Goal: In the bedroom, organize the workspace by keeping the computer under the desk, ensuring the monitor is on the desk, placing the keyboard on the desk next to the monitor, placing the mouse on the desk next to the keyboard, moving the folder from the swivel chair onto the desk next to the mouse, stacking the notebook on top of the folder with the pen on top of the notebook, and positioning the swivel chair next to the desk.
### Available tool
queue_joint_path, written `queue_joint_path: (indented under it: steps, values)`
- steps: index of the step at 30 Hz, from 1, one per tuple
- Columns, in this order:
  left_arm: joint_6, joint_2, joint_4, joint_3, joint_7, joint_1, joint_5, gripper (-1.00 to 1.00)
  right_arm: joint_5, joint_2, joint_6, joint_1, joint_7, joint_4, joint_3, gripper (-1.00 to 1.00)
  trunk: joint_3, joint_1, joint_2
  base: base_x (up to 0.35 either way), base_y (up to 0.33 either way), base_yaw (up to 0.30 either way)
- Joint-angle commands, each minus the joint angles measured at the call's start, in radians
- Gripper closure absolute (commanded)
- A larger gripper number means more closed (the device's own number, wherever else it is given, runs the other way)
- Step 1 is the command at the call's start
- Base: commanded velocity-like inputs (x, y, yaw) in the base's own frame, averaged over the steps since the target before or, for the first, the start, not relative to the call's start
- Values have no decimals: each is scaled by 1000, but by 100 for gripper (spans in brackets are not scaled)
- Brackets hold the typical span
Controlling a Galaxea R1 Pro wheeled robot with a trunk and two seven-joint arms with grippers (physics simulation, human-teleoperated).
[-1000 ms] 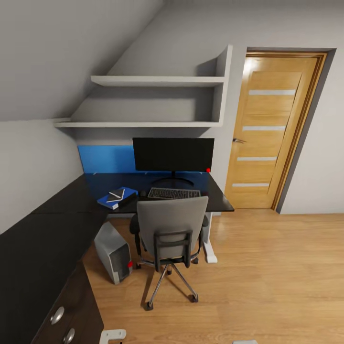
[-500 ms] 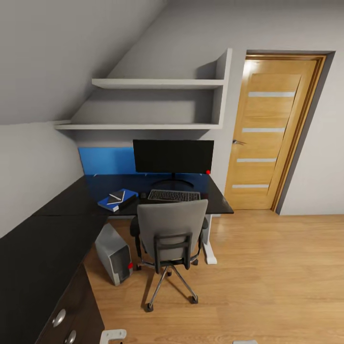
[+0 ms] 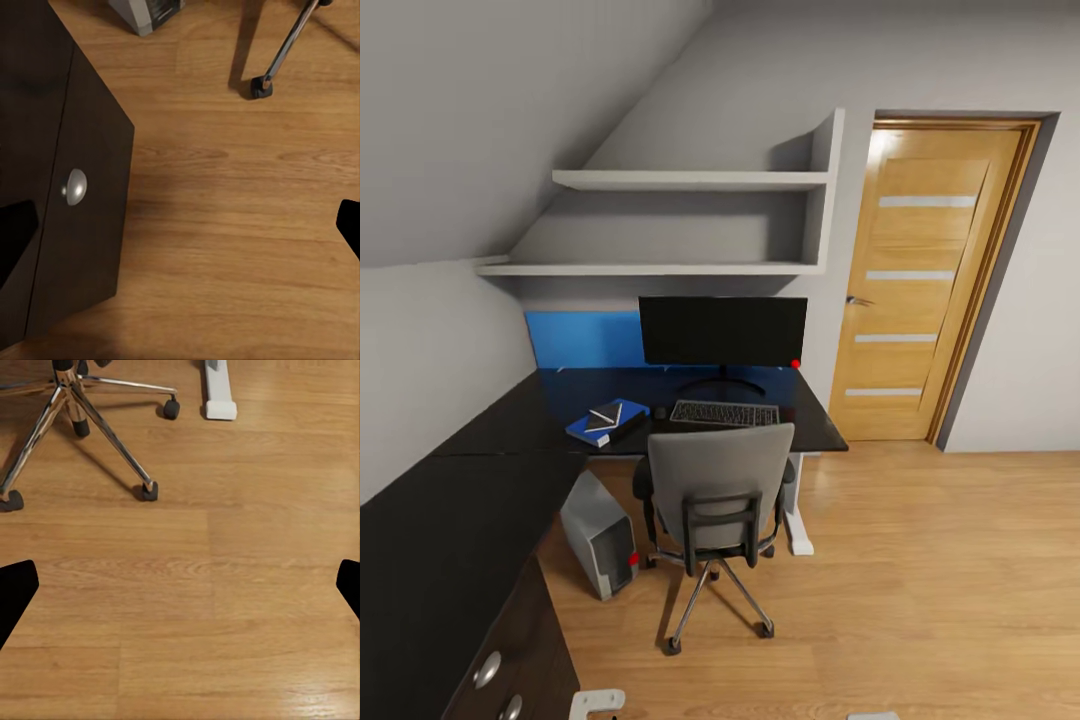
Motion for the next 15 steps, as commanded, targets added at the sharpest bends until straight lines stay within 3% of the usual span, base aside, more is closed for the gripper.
queue_joint_path:
  steps: [1, 15]
  values:
    - [-2, 0, 0, -8, 4, -1, 5, -100, 10, 0, -2, -1, -10, 2, 1, -100, 2, -4, 6, 0, 0, 0]
    - [-2, -1, 0, -8, 4, -1, 5, -100, 10, 0, -2, -1, -10, 2, 1, -100, 46, -58, 104, 0, 0, 0]
